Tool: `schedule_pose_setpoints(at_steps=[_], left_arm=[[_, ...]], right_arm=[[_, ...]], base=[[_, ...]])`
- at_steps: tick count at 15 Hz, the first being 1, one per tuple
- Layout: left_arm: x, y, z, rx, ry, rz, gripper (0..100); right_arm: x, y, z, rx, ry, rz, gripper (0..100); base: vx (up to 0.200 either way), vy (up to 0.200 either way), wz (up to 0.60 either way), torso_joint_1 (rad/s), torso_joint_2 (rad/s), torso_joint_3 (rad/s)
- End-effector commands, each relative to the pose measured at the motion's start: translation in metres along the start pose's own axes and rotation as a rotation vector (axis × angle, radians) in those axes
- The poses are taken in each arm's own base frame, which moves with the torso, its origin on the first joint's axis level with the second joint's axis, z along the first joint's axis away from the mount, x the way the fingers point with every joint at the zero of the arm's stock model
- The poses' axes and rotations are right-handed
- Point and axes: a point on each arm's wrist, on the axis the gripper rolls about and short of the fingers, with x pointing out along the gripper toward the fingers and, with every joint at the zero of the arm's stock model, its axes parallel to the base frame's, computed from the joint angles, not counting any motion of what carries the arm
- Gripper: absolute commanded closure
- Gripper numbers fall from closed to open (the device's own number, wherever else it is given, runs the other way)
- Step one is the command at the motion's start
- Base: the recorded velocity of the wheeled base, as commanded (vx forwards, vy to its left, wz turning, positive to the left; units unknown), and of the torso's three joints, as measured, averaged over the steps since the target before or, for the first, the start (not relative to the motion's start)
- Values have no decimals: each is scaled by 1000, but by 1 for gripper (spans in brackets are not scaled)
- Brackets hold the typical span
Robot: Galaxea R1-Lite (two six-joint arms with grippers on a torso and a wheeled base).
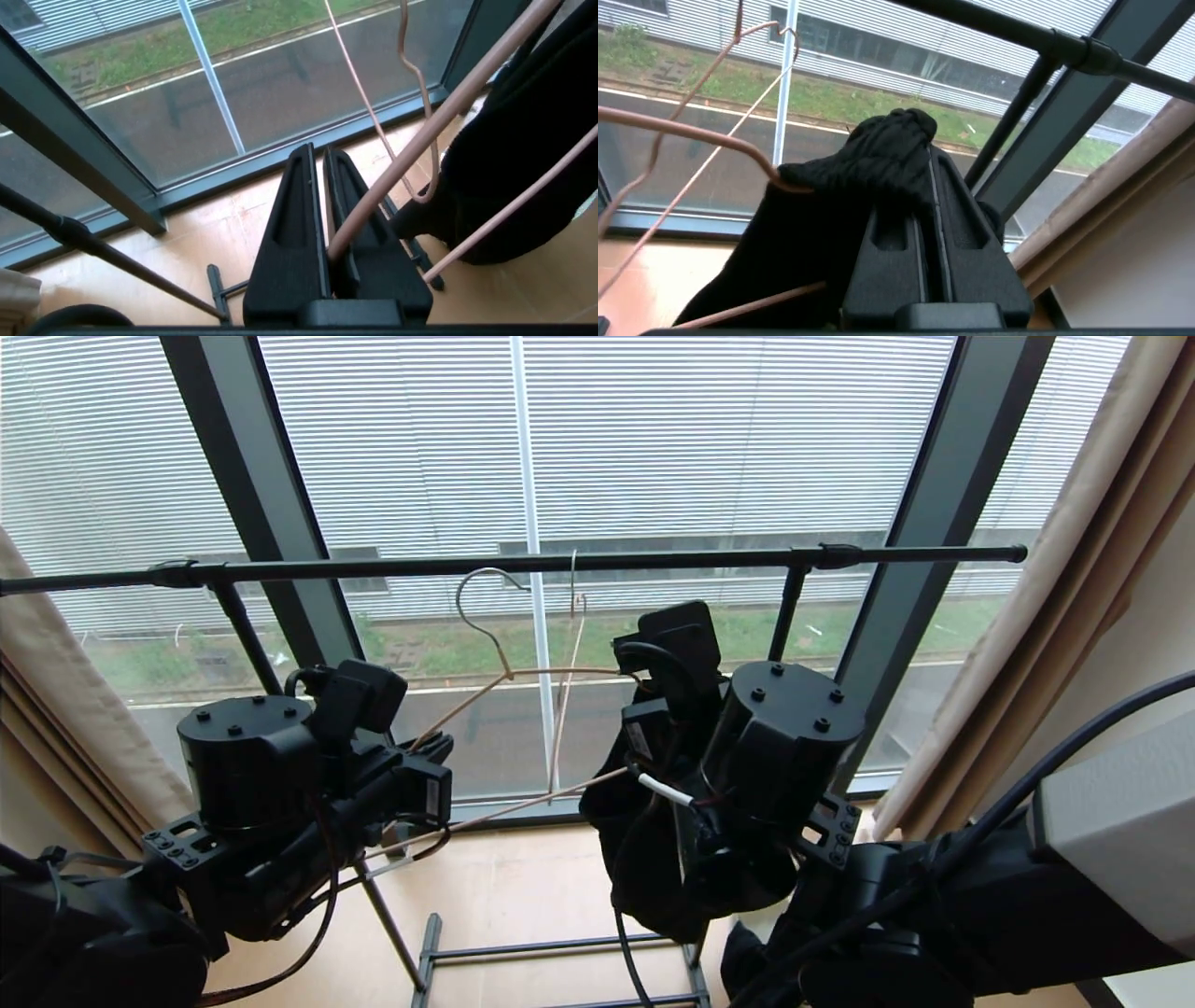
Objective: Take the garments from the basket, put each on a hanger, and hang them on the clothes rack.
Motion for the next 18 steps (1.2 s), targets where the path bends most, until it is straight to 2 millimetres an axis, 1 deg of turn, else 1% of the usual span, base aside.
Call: schedule_pose_setpoints(at_steps=[1,3,5,6,7,11,13,15,16,17,18], left_arm=[[1,-7,-4,7,15,-17,100],[-1,-15,-9,16,34,-46,100],[-6,-25,-15,33,57,-88,100],[-10,-29,-20,44,71,-110,100],[-12,-31,-21,50,75,-127,100],[-21,-27,-17,30,21,-226,100],[-17,-20,-14,18,11,-203,100],[-11,-12,-8,2,-10,-148,100],[-9,-11,-8,1,-6,-125,100],[-5,-12,-11,5,7,-100,100],[-3,-14,-15,11,24,-103,100]], right_arm=[[-3,9,2,7,-10,19,100],[-1,11,10,31,-26,15,100],[0,11,13,42,-33,10,100],[4,11,13,45,-34,2,100],[12,6,12,46,-30,-23,100],[24,-4,10,46,-24,-61,100],[24,-4,10,46,-24,-61,100],[23,-3,10,48,-25,-58,100],[22,-3,11,50,-28,-53,100],[13,4,14,53,-35,-24,100],[8,8,15,55,-38,-11,100]], base=[[0,0,0,0,0,0],[0,0,0,0,0,0],[0,0,0,0,0,0],[0,0,0,0,0,0],[0,0,0,0,0,0],[0,0,0,0,0,0],[0,0,0,0,0,0],[0,0,0,0,0,0],[0,0,0,0,0,0],[0,0,0,0,0,0],[0,0,0,0,0,0]])
